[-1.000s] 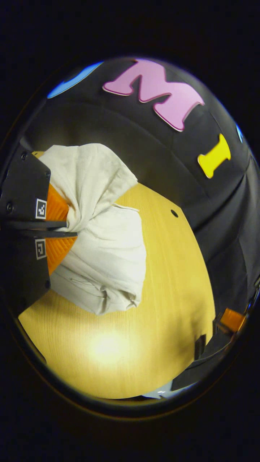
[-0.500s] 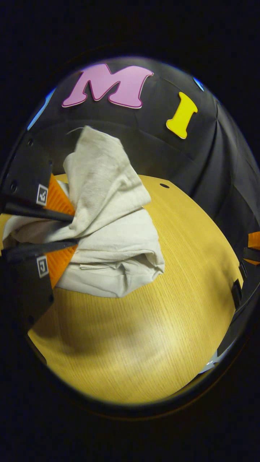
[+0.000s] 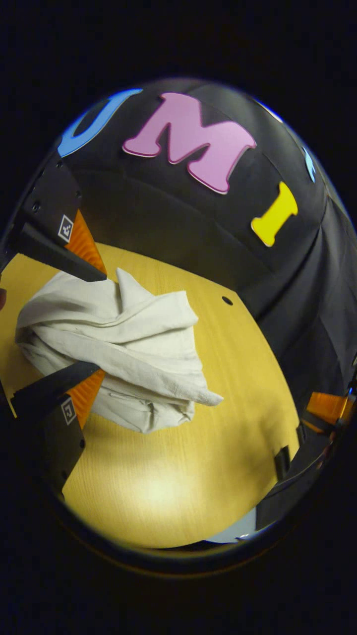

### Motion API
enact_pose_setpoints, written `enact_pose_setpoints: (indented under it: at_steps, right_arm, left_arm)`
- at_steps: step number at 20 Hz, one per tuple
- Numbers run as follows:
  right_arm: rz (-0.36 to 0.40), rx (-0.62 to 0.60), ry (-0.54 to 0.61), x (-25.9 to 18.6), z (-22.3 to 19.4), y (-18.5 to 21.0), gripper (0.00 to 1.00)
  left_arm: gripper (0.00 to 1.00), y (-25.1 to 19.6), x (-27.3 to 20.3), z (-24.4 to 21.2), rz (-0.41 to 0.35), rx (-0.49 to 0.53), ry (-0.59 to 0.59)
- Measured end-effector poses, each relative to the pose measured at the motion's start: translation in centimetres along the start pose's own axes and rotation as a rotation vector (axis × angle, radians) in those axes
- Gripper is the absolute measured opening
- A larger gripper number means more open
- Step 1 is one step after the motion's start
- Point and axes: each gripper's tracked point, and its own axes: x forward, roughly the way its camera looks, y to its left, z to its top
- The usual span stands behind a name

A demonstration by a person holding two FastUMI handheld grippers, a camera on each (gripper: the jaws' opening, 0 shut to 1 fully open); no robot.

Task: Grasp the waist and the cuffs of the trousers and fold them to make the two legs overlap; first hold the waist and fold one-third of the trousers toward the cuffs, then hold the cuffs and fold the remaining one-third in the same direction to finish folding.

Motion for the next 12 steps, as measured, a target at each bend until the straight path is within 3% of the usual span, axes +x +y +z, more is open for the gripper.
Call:
enact_pose_setpoints:
  at_steps: [2, 6, 12]
  right_arm:
    - [0.018, -0.019, -0.017, -0.2, 0.3, 1.8, 0.78]
    - [0.046, -0.077, -0.057, -0.9, 0.7, 5.8, 0.92]
    - [0.079, -0.179, -0.102, -1.7, 0.8, 12.3, 0.96]
  left_arm:
    - [0.96, 0.5, -1.7, -0.6, -0.004, -0.136, 0.008]
    - [0.97, 1.3, -5.4, -2.6, 0.005, -0.372, 0.024]
    - [0.97, 4.3, -11.4, -4.1, 0.063, -0.619, 0.002]
